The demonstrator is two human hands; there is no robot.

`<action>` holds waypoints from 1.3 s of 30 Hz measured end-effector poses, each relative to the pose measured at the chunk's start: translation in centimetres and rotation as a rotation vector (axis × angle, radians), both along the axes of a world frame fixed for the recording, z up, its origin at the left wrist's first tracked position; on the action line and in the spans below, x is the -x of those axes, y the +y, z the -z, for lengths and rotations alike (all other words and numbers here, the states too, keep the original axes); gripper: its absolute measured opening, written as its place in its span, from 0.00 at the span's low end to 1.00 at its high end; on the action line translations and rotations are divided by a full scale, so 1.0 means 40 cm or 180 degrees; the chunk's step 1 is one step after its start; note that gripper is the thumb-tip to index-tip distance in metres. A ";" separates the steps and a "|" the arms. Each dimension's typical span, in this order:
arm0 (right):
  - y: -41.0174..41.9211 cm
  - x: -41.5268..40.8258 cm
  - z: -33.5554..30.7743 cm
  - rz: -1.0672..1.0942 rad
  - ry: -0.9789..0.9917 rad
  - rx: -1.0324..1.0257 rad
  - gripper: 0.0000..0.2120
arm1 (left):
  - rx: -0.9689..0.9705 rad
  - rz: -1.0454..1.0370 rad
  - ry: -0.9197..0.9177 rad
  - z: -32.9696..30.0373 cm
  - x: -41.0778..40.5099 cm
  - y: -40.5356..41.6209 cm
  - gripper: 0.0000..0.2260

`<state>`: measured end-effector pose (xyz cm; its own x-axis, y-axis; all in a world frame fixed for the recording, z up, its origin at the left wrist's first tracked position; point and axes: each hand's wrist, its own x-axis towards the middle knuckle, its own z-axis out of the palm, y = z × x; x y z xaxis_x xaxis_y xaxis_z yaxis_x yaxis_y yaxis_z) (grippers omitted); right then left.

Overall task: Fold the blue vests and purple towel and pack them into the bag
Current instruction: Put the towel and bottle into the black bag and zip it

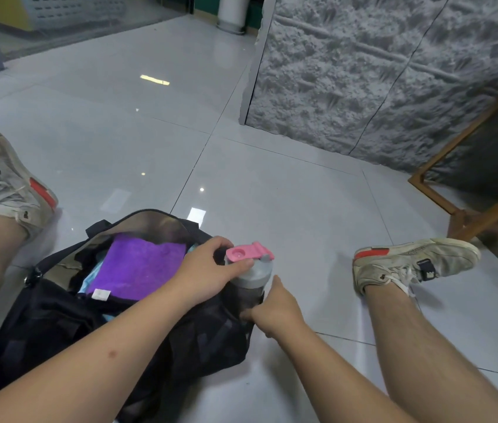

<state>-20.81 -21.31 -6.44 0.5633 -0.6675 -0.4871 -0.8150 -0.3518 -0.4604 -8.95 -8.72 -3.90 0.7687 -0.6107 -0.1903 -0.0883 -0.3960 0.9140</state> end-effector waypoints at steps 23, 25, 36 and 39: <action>-0.114 0.009 -0.052 0.0558 -0.0683 -0.1036 0.08 | -0.0930 0.0942 -0.0634 0.004 -0.021 -0.010 0.30; -0.109 0.022 -0.056 0.0485 -0.0703 -0.1038 0.09 | -0.0981 0.0989 -0.0728 -0.003 -0.009 -0.012 0.30; -0.067 -0.024 -0.187 -0.1326 -0.1210 -0.0444 0.27 | -0.0165 0.0859 0.0520 0.019 -0.034 0.032 0.34; -0.023 -0.029 -0.166 -0.1921 -0.0566 0.0072 0.29 | -0.0052 0.0611 0.0791 0.027 -0.036 0.039 0.35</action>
<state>-19.64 -22.24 0.19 0.9151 -0.2157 -0.3408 -0.3815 -0.7372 -0.5577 -7.53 -7.17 -4.97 0.5684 -0.7355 -0.3688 0.0624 -0.4085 0.9106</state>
